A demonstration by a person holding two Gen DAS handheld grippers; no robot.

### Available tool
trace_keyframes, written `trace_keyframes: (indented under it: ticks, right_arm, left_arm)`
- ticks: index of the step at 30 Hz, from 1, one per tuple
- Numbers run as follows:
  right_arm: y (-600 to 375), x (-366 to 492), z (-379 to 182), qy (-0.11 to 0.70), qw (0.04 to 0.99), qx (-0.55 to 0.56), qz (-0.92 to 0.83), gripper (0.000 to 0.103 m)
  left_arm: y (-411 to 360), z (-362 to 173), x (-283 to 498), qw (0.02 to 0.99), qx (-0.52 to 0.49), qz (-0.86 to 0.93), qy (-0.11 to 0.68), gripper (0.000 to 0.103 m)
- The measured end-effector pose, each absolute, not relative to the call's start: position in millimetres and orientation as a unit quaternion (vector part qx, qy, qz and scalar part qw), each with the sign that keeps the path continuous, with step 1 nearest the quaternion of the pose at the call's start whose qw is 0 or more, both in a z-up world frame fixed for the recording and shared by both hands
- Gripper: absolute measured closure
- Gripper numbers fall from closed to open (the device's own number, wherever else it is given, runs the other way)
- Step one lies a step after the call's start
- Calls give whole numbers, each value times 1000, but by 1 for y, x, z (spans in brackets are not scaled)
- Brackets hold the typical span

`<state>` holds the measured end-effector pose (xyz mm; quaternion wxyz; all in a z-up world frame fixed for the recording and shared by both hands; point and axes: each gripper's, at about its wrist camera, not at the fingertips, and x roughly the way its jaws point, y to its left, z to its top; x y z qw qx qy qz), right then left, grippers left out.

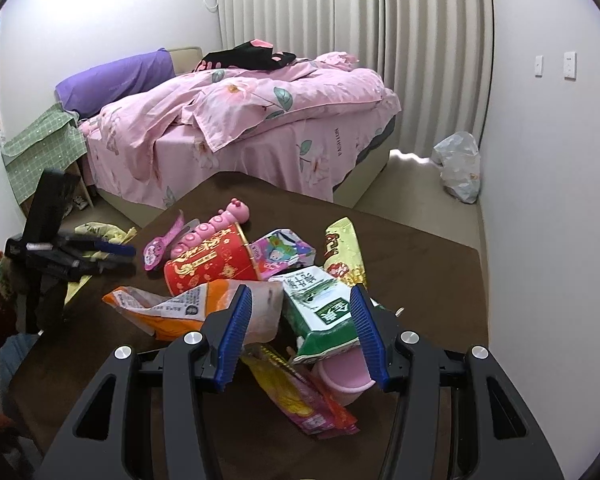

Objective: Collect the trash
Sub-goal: 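Grasp the pink lollipop card with the left tool, then grasp the red paper cup with the right tool while the left tool carries the pink card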

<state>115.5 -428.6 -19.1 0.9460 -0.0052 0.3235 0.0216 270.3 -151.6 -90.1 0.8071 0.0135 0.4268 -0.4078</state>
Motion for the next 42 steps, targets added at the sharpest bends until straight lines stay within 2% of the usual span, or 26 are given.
trace_keyframes:
  ticks: [3, 5, 7, 9, 17, 26, 33, 38, 42]
  right_arm:
    - [-426, 113, -19, 324, 946, -5, 24, 54]
    - [-425, 112, -17, 322, 946, -4, 26, 54]
    - [-424, 111, -13, 319, 947, -6, 26, 54]
    - [-422, 111, -5, 311, 950, -13, 29, 54]
    - [-407, 163, 15, 330, 935, -40, 124, 55]
    - [-389, 242, -31, 424, 887, -25, 180, 55]
    - [-372, 219, -43, 442, 865, 2, 236, 87]
    - [-356, 177, -23, 406, 886, -16, 224, 96]
    - [-349, 158, 5, 372, 903, -27, 213, 97]
  left_arm:
    - [-160, -91, 282, 830, 55, -370, 414, 27]
    - [-170, -99, 290, 826, 68, -361, 428, 32]
    - [-180, -108, 293, 821, 88, -350, 443, 45]
    - [-184, -109, 289, 829, 103, -330, 440, 53]
    - [-155, -89, 258, 841, 32, -303, 447, 54]
    - [-116, -74, 222, 842, -63, -287, 452, 53]
    - [-102, -71, 201, 840, -74, -276, 461, 53]
    - [-93, -69, 189, 848, -73, -266, 452, 53]
    - [-81, -60, 185, 854, -84, -258, 445, 53]
